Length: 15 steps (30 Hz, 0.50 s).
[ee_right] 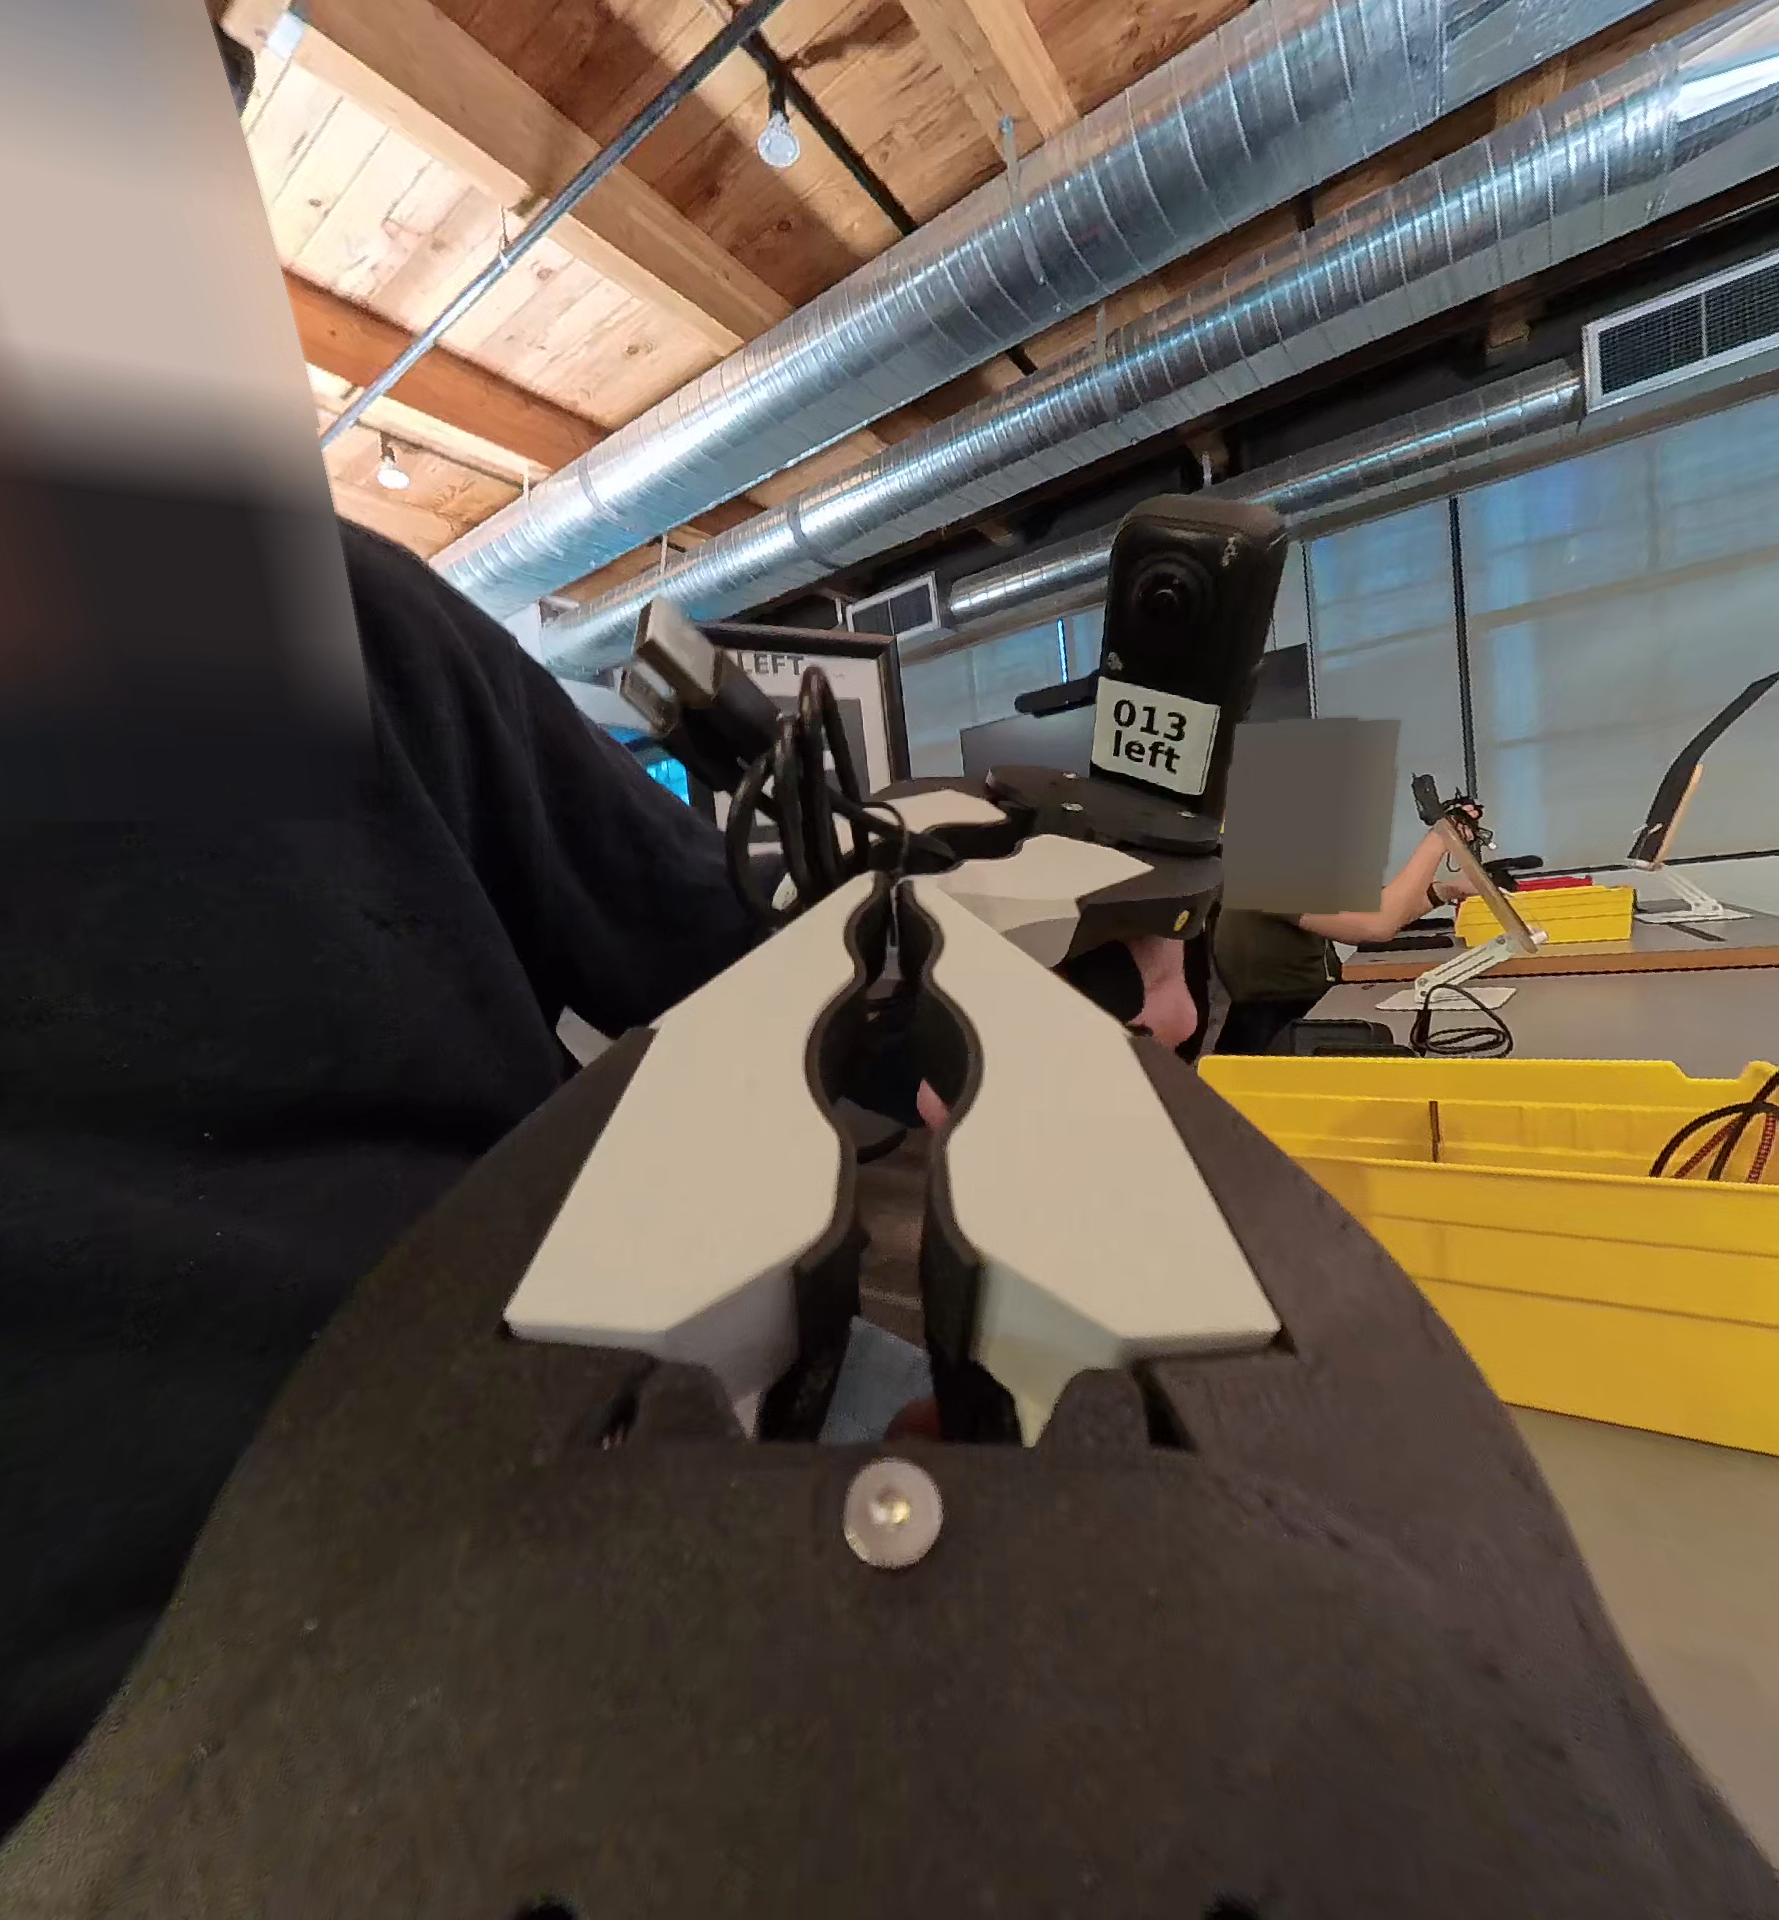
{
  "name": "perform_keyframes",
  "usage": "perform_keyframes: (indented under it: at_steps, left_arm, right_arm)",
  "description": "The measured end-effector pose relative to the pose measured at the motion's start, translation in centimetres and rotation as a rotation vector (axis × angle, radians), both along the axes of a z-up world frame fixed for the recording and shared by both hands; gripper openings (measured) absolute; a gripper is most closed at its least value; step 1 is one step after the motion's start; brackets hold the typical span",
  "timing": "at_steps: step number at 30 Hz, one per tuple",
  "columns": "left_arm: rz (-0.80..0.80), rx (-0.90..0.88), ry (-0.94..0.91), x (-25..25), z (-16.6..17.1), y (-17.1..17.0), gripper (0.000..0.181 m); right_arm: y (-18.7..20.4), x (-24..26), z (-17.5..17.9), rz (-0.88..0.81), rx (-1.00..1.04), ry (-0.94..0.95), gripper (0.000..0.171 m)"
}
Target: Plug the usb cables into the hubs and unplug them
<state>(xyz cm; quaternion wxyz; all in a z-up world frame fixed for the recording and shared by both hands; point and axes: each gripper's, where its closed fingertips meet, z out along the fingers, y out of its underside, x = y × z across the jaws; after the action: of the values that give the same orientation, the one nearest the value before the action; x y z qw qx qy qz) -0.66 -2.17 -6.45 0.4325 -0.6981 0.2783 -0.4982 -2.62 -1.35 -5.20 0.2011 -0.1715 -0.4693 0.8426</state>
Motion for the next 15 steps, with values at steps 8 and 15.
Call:
perform_keyframes:
  at_steps: [8,15]
  left_arm:
    - [-0.035,-0.018,0.016,0.3,-0.4,-0.4,0.009]
    - [-0.042,-0.024,0.01,0.3,-0.6,-0.6,0.009]
  right_arm:
    - [-0.5,0.3,0.0,0.063,-0.001,-0.005,0.0]
    - [-0.8,0.1,-0.3,0.083,-0.003,-0.027,0.005]
